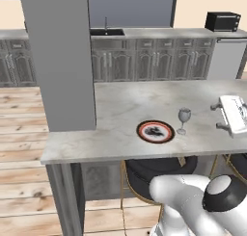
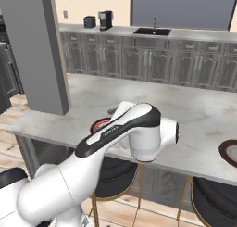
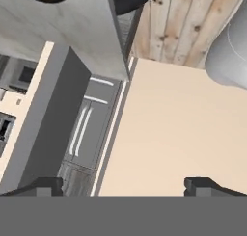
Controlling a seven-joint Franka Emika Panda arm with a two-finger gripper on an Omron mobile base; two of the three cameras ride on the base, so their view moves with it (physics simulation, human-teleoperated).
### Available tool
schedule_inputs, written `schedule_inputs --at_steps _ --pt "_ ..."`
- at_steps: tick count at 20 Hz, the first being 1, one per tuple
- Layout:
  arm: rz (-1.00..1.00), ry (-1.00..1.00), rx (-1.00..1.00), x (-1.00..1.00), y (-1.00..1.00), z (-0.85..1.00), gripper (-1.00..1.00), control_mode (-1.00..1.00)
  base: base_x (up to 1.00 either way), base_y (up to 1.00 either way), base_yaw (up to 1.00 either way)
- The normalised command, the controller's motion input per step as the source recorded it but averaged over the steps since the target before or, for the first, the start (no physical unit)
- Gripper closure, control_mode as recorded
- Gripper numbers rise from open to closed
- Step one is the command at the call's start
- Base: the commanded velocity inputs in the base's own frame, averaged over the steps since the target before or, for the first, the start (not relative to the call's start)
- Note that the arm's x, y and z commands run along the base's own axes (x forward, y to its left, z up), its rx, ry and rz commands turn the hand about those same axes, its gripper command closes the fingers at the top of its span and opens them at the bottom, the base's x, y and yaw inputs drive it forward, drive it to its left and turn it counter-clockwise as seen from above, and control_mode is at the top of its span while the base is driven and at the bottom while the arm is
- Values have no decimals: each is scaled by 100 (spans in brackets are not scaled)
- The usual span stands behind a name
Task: Retrieve the wine glasses from the counter and place one next to each plate.
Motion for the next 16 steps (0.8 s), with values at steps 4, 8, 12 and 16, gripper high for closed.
schedule_inputs --at_steps 4,8,12,16 --pt "0 0 0 0 0 0 -100 100 -95 81 18" --pt "0 0 0 0 0 0 -100 100 -70 100 18" --pt "0 0 0 0 0 0 -100 100 -45 100 17" --pt "0 0 0 0 0 0 -100 100 -4 100 6"
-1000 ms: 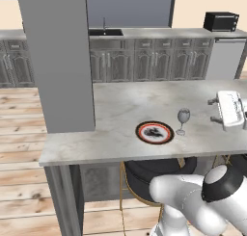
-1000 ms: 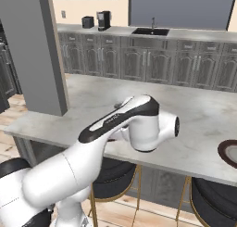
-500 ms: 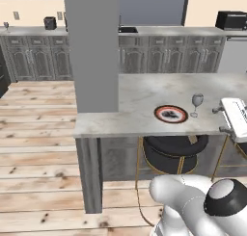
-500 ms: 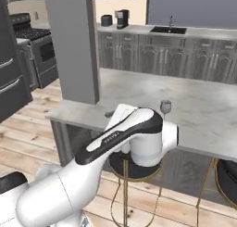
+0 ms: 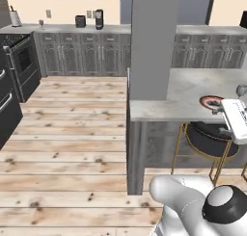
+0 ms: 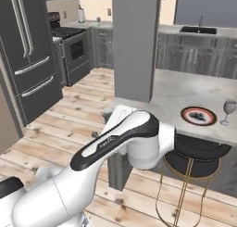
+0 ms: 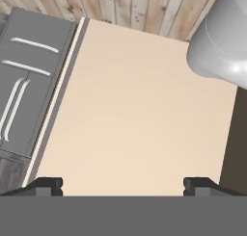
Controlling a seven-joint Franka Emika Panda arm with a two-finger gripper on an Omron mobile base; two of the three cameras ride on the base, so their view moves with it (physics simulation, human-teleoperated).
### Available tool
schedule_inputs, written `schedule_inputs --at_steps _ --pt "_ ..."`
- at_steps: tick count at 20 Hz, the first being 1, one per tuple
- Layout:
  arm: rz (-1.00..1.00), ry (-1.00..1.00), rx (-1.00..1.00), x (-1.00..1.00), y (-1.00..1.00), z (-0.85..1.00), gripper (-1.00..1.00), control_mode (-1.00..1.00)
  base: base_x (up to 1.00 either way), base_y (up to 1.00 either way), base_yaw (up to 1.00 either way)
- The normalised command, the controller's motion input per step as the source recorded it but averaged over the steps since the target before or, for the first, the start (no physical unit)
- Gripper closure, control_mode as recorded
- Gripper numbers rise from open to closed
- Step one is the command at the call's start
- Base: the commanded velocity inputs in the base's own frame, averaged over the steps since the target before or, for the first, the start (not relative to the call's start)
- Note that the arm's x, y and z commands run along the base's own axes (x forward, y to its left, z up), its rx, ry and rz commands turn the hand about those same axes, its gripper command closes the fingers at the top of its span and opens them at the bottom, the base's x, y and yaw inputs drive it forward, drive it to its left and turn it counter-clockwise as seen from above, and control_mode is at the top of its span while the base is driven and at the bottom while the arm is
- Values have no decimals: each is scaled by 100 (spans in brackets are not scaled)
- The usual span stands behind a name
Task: Retrieve the wine glasses from the counter and place one next to each plate.
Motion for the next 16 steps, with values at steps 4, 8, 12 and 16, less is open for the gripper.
schedule_inputs --at_steps 4,8,12,16 --pt "0 0 0 0 0 0 -100 100 52 100 -2" --pt "0 0 0 0 0 0 -100 100 91 100 -13" --pt "0 0 0 0 0 0 -100 100 100 100 -26" --pt "0 0 0 0 0 0 -100 100 100 100 -30"
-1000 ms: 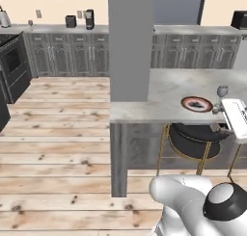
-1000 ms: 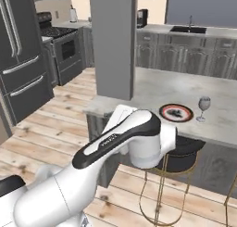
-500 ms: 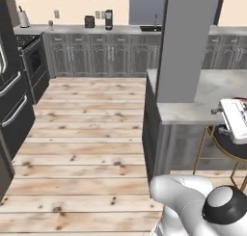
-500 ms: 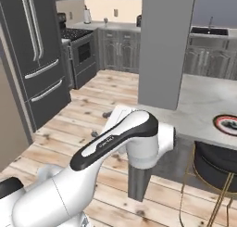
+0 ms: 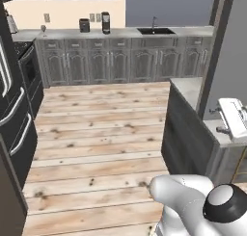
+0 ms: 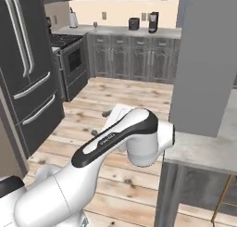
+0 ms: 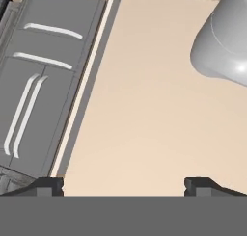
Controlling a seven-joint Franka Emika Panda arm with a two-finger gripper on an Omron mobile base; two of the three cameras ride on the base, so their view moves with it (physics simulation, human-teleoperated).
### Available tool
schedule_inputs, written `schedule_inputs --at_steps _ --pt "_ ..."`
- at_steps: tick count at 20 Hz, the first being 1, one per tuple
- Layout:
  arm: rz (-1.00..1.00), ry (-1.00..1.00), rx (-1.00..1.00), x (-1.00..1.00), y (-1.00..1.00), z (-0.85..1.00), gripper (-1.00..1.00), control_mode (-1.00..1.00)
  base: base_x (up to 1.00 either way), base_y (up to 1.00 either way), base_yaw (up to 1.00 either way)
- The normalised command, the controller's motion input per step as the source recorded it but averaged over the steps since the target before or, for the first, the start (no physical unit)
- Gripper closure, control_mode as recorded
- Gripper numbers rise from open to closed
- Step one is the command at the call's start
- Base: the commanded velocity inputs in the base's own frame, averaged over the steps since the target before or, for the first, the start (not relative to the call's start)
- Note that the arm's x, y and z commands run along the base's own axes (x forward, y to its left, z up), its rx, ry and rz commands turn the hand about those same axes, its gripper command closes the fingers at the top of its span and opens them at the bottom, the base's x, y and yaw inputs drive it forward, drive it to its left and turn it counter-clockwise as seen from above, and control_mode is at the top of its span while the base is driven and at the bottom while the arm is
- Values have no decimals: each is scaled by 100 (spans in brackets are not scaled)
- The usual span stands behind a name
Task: Retrieve the wine glasses from the counter and place one next to each plate.
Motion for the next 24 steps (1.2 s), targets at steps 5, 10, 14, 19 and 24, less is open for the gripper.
schedule_inputs --at_steps 5,10,14,19,24 --pt "0 0 0 0 0 0 -100 100 100 100 -34" --pt "0 0 0 0 0 0 -100 100 100 79 -36" --pt "0 0 0 0 0 0 -100 100 100 50 -36" --pt "0 0 0 0 0 0 -100 100 100 25 -31" --pt "0 0 0 0 0 0 -100 100 100 45 -26"
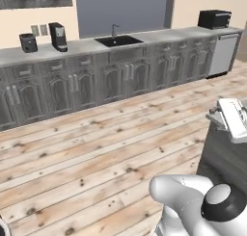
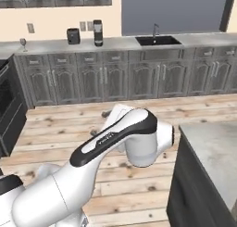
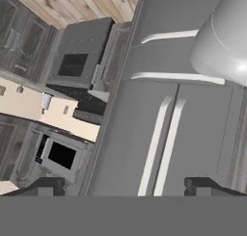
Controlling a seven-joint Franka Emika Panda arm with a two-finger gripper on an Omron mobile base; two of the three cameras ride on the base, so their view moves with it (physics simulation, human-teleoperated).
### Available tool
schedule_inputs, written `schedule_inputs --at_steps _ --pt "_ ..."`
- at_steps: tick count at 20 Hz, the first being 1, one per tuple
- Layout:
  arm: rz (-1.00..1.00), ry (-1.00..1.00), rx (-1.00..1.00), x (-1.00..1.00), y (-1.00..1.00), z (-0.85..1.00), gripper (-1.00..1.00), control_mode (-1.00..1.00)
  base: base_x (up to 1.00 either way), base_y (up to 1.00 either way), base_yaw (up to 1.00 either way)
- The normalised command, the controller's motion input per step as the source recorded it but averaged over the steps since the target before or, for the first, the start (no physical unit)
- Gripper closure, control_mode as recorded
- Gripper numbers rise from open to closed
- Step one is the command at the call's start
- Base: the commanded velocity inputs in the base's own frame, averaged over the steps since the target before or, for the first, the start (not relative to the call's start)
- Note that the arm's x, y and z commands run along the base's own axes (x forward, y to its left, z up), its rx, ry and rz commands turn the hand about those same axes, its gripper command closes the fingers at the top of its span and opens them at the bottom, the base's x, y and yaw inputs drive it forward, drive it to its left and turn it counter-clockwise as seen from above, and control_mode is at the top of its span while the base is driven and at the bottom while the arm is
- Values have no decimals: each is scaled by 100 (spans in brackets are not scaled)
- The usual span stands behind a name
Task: Retrieve the wine glasses from the counter and place one next to each plate.
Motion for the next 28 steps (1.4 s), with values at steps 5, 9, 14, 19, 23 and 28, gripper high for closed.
schedule_inputs --at_steps 5,9,14,19,23,28 --pt "0 0 0 0 0 0 -100 100 100 70 -7" --pt "0 0 0 0 0 0 -100 100 100 99 -1" --pt "0 0 0 0 0 0 -100 100 100 72 4" --pt "0 0 0 0 0 0 -100 100 100 18 18" --pt "0 0 0 0 0 0 -100 100 100 36 24" --pt "0 0 0 0 0 0 -100 100 100 54 27"
